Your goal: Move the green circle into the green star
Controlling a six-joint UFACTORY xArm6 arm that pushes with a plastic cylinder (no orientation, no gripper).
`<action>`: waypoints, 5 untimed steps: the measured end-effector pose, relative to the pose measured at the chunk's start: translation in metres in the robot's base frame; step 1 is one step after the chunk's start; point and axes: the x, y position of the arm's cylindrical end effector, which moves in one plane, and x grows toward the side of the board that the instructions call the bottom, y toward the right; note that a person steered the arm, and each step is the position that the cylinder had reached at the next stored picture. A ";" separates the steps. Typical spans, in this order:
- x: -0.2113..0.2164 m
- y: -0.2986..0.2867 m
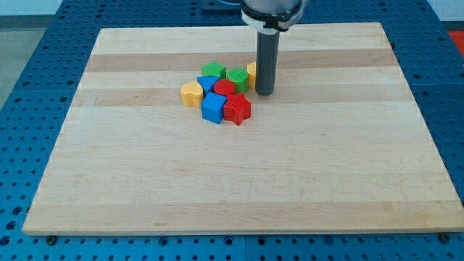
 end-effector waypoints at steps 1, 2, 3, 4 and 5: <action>0.000 -0.009; 0.000 -0.024; 0.000 -0.045; 0.000 -0.066; 0.000 -0.082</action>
